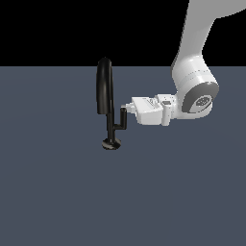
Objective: Turn on the faucet by rotating a designated handle.
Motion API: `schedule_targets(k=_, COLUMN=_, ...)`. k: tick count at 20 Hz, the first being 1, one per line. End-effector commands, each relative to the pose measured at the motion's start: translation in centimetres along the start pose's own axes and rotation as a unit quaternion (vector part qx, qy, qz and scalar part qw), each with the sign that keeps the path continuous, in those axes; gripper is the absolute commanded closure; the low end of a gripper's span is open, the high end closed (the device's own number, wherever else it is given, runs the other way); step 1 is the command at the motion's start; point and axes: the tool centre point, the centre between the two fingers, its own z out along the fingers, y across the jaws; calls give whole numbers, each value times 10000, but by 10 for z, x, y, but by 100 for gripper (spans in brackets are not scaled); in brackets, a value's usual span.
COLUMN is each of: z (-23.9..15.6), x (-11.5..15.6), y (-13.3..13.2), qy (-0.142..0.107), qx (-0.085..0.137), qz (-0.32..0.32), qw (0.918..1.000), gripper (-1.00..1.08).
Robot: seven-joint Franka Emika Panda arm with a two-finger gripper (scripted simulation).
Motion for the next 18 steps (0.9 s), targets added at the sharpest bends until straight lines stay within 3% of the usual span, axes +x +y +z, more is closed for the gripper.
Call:
schedule_targets(k=1, z=0, x=-3, y=11, qy=-20, qx=-28, qz=19, qw=10000, gripper=108)
schedule_targets(k=4, z=0, x=-4, y=8, qy=-3, qx=-7, qz=-10, qw=10000, gripper=108)
schedule_targets(k=18, z=0, x=18, y=62, qy=-18, qx=-25, qz=14, qw=10000, gripper=108)
